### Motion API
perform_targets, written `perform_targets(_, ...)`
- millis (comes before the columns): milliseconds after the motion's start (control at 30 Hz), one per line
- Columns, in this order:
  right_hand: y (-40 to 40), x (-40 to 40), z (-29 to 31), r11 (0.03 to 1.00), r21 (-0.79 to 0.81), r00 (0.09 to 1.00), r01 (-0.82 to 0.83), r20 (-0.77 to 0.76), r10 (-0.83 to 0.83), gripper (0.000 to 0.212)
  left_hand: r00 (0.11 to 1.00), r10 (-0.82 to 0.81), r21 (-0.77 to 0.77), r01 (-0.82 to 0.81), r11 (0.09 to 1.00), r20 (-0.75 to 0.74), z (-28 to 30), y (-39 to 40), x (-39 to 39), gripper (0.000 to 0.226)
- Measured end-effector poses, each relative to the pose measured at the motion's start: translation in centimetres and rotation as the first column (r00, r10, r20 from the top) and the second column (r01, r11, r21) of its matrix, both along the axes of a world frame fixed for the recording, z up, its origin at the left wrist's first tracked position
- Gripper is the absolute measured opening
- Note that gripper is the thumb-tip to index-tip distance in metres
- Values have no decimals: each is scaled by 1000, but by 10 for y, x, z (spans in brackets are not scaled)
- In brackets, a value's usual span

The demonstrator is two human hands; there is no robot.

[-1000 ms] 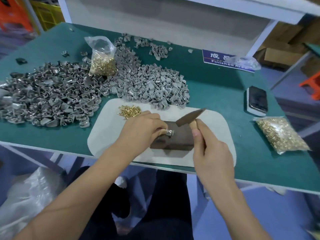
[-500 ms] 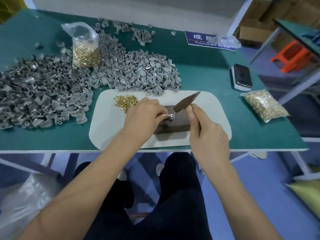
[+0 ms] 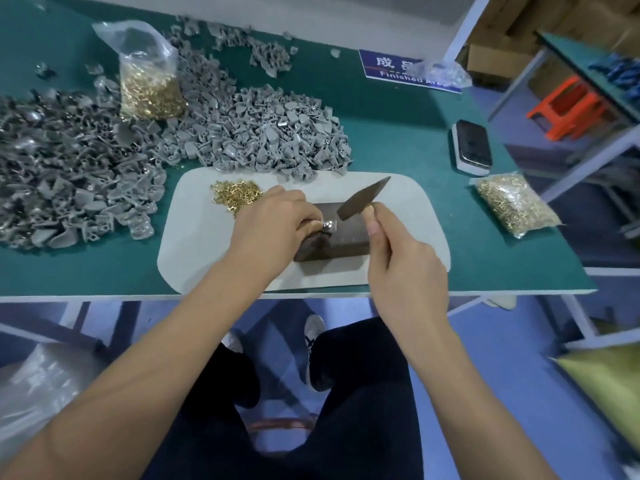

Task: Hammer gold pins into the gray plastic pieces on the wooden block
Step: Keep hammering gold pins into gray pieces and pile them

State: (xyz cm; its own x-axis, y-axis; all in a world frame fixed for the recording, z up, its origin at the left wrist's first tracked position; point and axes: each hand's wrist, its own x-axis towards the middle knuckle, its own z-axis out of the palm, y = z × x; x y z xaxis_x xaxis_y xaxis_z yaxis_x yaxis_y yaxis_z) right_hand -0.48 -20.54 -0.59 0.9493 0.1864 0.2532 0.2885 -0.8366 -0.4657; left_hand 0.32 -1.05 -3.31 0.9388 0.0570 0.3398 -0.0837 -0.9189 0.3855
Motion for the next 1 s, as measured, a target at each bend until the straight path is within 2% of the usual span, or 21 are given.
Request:
perform_targets(67,-1,-1,0,997,71,998,-34,53,30,40,1000,7,10,-7,1000,6,0,-1,0,17)
perform_targets(167,-4,4,-3,988,-38,989,-147,-39,146,41,1000,14,-2,-14,1000,8,-1,-1,-1,18)
perform_targets(200,-7,8,-3,986,-60,988,-156,-18,156,40,1000,19,4,-19,1000,7,0,-2,-1,18)
perform_targets(300,-15,15,-3,991,10,989,-130,70,129,37,999,33,-4,-33,999,-2,1,-5,-1,17)
perform_targets(400,-17,19,-4,984,-61,985,-170,-44,167,37,999,46,3,-46,999,-27,3,-7,-4,19)
perform_targets(433,-18,22,-4,982,-73,985,-174,-27,172,36,998,45,1,-45,999,-34,3,-7,-5,20)
perform_targets(500,-21,22,-2,988,-6,986,-154,67,154,35,999,40,-5,-40,999,-35,4,-7,-4,20)
perform_targets(567,-18,19,-2,985,67,985,-158,82,153,36,999,44,2,-44,999,-23,6,-6,-4,21)
perform_targets(667,-14,18,-3,978,-61,979,-199,33,202,33,999,46,24,-46,999,-9,5,-5,-3,20)
perform_targets(800,-15,17,1,989,78,986,-129,112,120,35,998,56,27,-56,998,7,3,-6,-4,16)
perform_targets(900,-12,18,1,979,-47,980,-196,32,198,28,999,54,18,-54,998,4,3,-7,-4,16)
perform_targets(933,-13,19,1,981,-57,981,-186,47,189,27,999,53,21,-53,998,0,2,-6,-4,16)
perform_targets(1000,-16,24,1,994,25,987,-103,130,99,33,999,48,27,-48,998,-3,1,-6,-4,15)
